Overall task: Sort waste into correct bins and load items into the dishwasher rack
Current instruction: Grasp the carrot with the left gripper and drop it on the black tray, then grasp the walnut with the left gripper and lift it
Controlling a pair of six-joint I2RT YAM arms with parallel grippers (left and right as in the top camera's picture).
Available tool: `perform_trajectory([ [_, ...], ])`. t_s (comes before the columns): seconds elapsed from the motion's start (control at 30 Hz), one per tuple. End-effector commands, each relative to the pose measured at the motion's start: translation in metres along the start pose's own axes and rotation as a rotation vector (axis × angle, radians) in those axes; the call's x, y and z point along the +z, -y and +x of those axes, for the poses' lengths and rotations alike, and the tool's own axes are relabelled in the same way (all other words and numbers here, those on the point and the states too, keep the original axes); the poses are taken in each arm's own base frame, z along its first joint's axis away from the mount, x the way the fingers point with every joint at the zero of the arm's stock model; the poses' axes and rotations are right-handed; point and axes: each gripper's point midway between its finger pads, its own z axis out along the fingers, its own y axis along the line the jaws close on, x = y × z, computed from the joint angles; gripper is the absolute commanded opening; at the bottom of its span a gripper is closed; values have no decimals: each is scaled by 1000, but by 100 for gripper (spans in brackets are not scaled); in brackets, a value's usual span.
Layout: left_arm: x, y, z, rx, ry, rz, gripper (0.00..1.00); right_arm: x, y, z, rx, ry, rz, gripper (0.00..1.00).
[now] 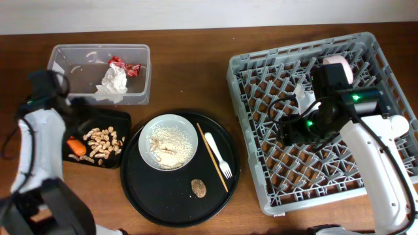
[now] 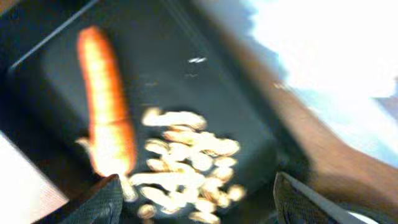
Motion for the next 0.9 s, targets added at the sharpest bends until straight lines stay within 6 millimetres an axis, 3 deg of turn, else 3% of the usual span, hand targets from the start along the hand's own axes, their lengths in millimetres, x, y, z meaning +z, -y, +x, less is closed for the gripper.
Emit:
perform_trajectory([
  [0.0,-55,84,60,309,-29,138,78,-1,-1,2,-9,2,6,81],
  [0.07,-61,107,113,455,-140,140,79,-1,0,2,-8,1,6,81],
  [0.13,-70,135,201,681,-314,178,79,-3,18,1,45,9,98,88],
  [0.17,-70,138,221,723,-341,177,79,-4,23,0,63,13,108,90],
  [0.27,-61,125,282,806,-433,110,82,-10,51,1,164,26,122,93],
  [0.37,-40,107,338,847,-521,106,82,-12,58,2,183,27,126,93],
  [0.43,-24,109,356,991,-489,174,82,-12,58,2,183,27,126,93],
  [0.5,-23,116,365,1119,-462,231,83,-12,58,2,183,27,126,93],
  [0.67,-8,108,373,1131,-510,176,83,-12,58,2,183,27,126,93],
  [0.83,-9,106,378,1116,-547,185,82,-12,58,2,183,25,126,93],
  [0.87,-15,105,387,1100,-605,210,83,-12,58,3,180,24,126,92],
])
